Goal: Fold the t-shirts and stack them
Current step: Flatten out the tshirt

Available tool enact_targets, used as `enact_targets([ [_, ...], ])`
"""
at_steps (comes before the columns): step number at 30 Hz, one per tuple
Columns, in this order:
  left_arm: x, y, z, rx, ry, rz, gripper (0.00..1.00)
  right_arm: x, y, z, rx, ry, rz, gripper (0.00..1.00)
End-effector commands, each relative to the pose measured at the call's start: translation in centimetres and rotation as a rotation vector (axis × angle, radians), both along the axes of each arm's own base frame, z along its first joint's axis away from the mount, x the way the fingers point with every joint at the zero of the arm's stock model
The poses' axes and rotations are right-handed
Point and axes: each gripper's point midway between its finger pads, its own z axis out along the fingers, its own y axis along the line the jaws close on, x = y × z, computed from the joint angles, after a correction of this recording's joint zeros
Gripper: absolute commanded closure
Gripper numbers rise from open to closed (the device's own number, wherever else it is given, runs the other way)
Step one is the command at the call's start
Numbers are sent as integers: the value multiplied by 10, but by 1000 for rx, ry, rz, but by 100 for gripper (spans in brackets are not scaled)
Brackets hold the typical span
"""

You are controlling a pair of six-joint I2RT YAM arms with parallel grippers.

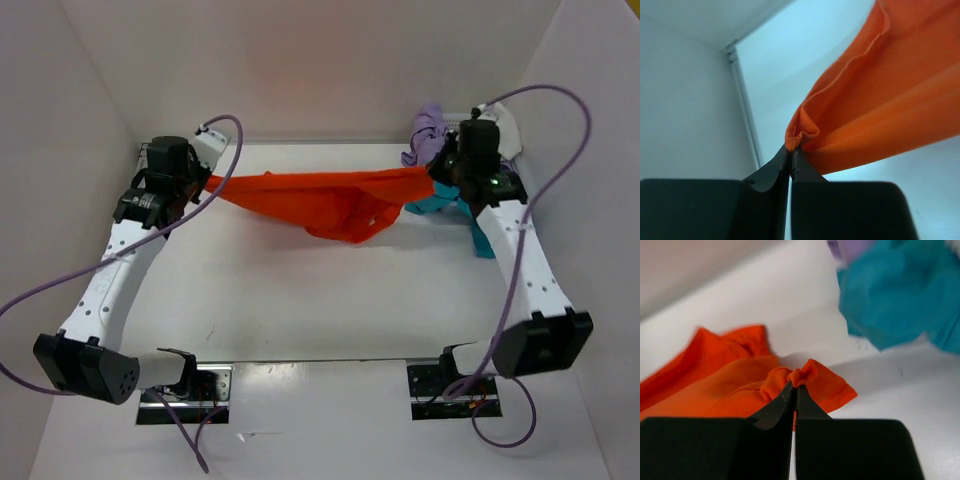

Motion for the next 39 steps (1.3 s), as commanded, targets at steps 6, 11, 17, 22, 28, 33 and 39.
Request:
enact_targets([
  [6, -21, 67, 122, 88, -231, 177, 100, -43, -26, 140, -103, -308, -20, 100],
  [11, -37, 68, 165, 66, -306, 186, 100, -69, -26, 191, -138, -425, 4, 100],
  [17, -66, 68, 218, 39, -403, 184, 100, -109, -27, 257, -151, -577, 5, 100],
  [22, -93, 72, 269, 21, -532, 201, 100, -139, -25, 314, -118, -721, 16, 100],
  [28, -83, 67, 264, 15, -514, 171, 100, -110, -9, 315, -111, -692, 61, 100],
  [33, -42, 57, 190, 13, -321, 135, 100, -40, 20, 253, -120, -507, 123, 100],
  [39, 30, 60, 86, 32, -104, 139, 100, 44, 48, 161, -148, -276, 192, 100],
])
